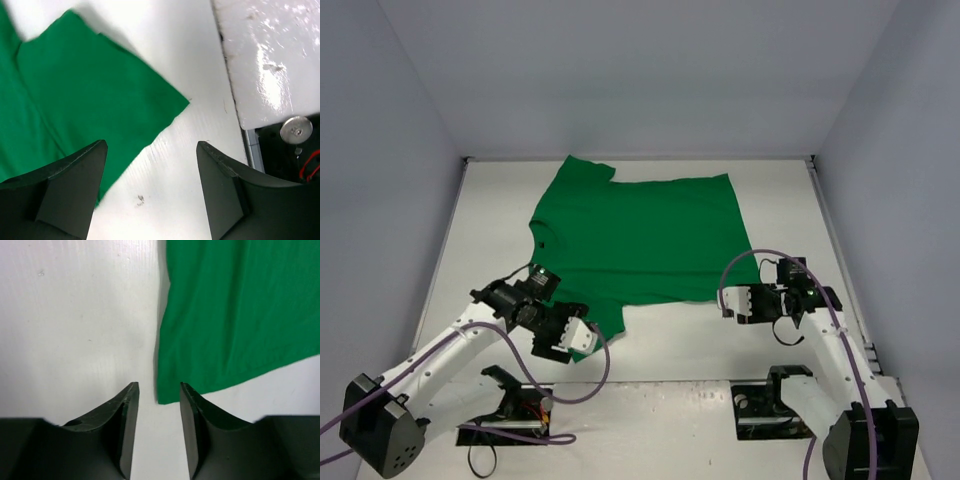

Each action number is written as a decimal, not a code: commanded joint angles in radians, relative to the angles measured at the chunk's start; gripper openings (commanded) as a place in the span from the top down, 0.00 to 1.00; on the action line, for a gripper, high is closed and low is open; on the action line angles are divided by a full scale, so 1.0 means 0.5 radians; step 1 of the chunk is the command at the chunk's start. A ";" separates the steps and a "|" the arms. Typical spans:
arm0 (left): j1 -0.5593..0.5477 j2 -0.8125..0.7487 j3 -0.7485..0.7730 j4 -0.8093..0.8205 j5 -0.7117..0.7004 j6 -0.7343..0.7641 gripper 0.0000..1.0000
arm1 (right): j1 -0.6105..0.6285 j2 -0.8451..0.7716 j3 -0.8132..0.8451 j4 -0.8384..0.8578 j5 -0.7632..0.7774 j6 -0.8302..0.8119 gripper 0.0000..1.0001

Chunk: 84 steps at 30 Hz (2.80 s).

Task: Fold and stack the t-shirts
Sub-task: Flatten out the tshirt, then grap the side of the flattened tshirt closest away from the robot with both arms

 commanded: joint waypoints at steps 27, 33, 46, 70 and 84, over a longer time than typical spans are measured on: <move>-0.377 0.448 -0.021 -0.025 0.064 0.841 0.45 | -0.277 1.083 0.393 0.056 -0.232 -0.818 0.54; -0.386 0.544 0.010 -0.026 0.036 0.812 0.48 | -0.276 1.165 0.409 0.053 -0.211 -0.854 0.55; -0.386 0.861 0.186 -0.079 -0.002 0.742 0.57 | -0.276 0.809 0.331 -0.053 -0.180 -0.779 0.56; -0.410 1.094 0.374 -0.236 -0.122 1.005 0.53 | -0.273 1.081 0.388 -0.122 -0.090 -0.678 0.57; -0.455 1.427 0.443 -0.034 -0.357 1.156 0.44 | -0.276 1.158 0.514 -0.124 -0.069 -0.531 0.56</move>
